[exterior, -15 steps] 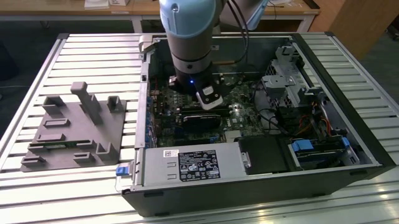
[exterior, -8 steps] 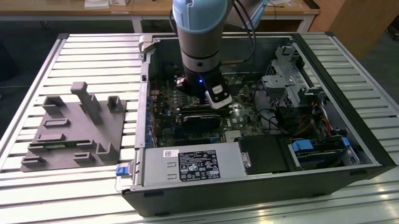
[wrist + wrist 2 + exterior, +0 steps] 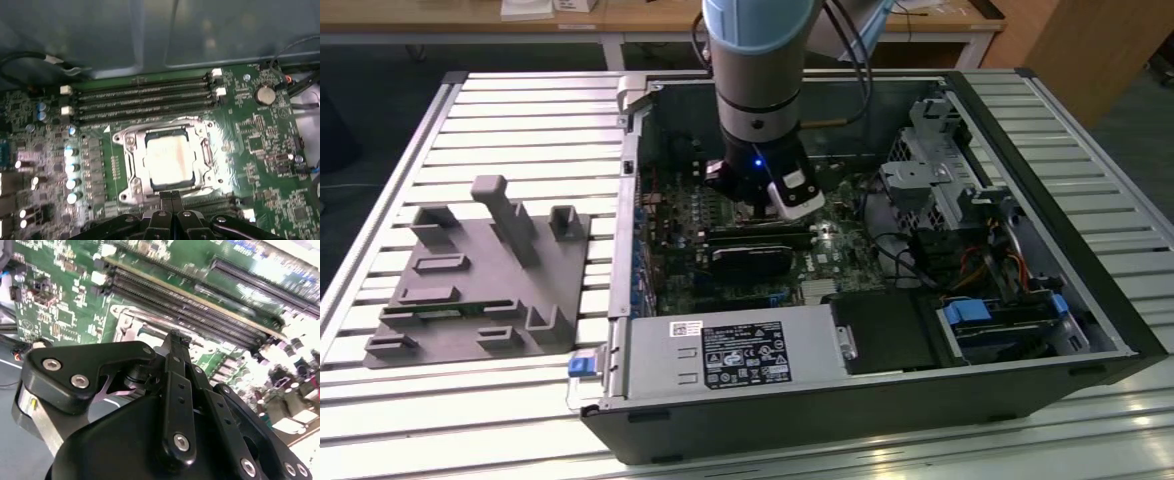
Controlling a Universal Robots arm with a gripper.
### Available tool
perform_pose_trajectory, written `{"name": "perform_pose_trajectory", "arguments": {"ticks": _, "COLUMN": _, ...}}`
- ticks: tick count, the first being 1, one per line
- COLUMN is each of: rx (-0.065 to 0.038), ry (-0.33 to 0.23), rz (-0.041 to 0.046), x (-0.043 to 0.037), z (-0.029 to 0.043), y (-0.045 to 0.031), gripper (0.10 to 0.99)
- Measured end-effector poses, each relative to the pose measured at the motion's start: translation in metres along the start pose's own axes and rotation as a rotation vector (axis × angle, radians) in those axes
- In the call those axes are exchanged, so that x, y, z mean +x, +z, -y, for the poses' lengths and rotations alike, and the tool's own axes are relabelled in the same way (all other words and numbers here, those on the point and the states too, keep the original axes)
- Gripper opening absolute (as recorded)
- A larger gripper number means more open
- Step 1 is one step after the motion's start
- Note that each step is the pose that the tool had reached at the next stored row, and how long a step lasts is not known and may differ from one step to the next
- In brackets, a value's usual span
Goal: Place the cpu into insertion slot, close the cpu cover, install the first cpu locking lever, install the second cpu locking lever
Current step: 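Install the second cpu locking lever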
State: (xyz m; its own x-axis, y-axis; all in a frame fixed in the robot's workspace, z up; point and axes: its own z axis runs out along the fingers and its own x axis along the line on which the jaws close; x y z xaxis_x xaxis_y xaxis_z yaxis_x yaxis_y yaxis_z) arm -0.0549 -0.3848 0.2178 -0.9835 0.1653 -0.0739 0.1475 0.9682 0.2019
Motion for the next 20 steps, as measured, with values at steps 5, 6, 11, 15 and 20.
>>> {"name": "perform_pose_trajectory", "arguments": {"ticks": 5, "rx": 0.025, "ry": -0.003, "rz": 0.0036, "x": -0.0013, "z": -0.0146, "y": 0.0031, "gripper": 0.106}}
{"name": "perform_pose_trajectory", "arguments": {"ticks": 6, "rx": 0.030, "ry": -0.003, "rz": 0.0045, "x": -0.0016, "z": -0.0173, "y": 0.0037, "gripper": 0.106}}
{"name": "perform_pose_trajectory", "arguments": {"ticks": 11, "rx": 0.064, "ry": -0.007, "rz": 0.0096, "x": -0.0024, "z": -0.0307, "y": 0.0065, "gripper": 0.106}}
{"name": "perform_pose_trajectory", "arguments": {"ticks": 15, "rx": 0.081, "ry": -0.009, "rz": 0.0121, "x": -0.0027, "z": -0.0405, "y": 0.0086, "gripper": 0.106}}
{"name": "perform_pose_trajectory", "arguments": {"ticks": 20, "rx": 0.081, "ry": -0.009, "rz": 0.0121, "x": -0.0029, "z": -0.0411, "y": 0.0088, "gripper": 0.106}}
